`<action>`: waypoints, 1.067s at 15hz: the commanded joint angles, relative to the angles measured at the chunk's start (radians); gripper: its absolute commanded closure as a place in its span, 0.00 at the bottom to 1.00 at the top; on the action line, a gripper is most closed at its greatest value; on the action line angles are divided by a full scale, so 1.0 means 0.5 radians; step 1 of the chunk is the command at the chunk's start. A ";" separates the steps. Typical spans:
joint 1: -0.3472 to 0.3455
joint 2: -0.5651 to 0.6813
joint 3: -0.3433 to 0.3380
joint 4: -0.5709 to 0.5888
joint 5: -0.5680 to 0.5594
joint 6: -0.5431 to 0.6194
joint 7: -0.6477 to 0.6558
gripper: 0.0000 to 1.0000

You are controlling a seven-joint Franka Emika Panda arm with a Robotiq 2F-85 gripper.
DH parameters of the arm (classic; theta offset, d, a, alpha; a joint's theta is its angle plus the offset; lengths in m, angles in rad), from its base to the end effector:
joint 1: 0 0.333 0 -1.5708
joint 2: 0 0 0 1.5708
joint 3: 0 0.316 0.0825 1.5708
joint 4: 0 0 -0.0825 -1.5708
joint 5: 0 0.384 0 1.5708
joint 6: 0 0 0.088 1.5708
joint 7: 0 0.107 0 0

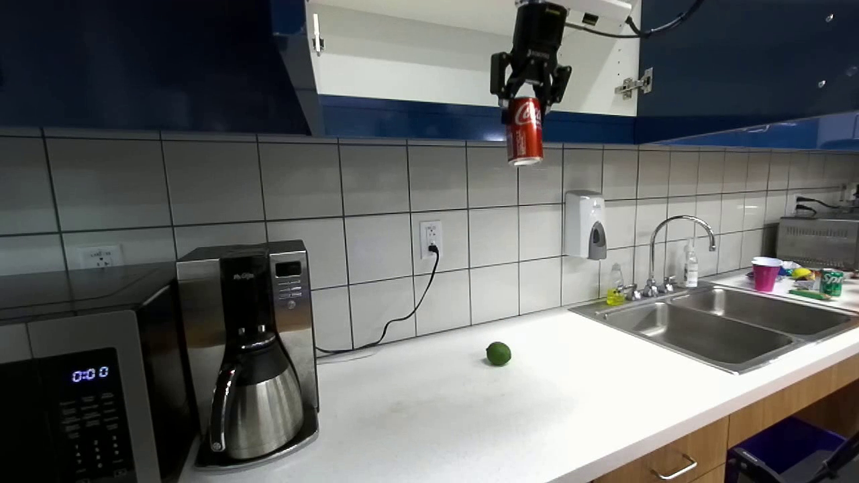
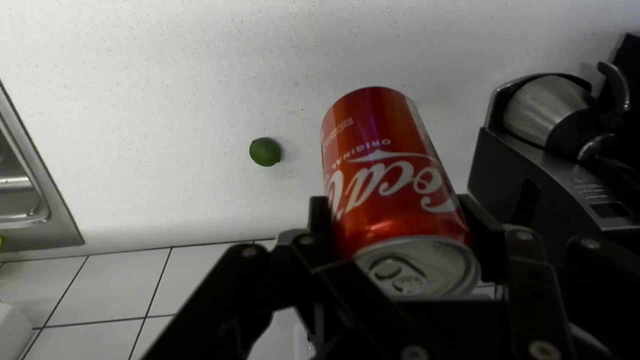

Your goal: Put the can in the top cabinet

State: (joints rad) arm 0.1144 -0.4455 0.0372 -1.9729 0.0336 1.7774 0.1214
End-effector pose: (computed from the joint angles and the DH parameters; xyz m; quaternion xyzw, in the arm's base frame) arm 0.4242 0.0717 0.6707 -0.9921 -0.0128 -0.1222 0.0254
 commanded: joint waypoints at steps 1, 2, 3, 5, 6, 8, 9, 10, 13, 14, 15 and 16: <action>-0.045 0.111 0.054 0.385 0.064 -0.183 0.059 0.62; -0.045 0.146 0.056 0.487 0.078 -0.218 0.069 0.62; -0.045 0.186 0.059 0.589 0.091 -0.253 0.076 0.62; -0.050 0.281 0.070 0.798 0.097 -0.312 0.116 0.62; -0.053 0.335 0.081 0.909 0.086 -0.333 0.146 0.62; -0.011 0.438 0.061 1.092 0.051 -0.349 0.207 0.62; -0.055 0.491 0.095 1.179 0.058 -0.352 0.224 0.62; -0.053 0.551 0.100 1.266 0.048 -0.371 0.246 0.62; -0.044 0.718 0.108 1.495 0.004 -0.397 0.302 0.62; -0.039 0.780 0.112 1.575 -0.017 -0.402 0.324 0.62; -0.033 0.838 0.112 1.652 -0.035 -0.412 0.336 0.62; -0.028 0.899 0.110 1.732 -0.055 -0.420 0.352 0.62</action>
State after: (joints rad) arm 0.1143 -0.1023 0.0695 -1.2795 0.0413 1.6244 0.2496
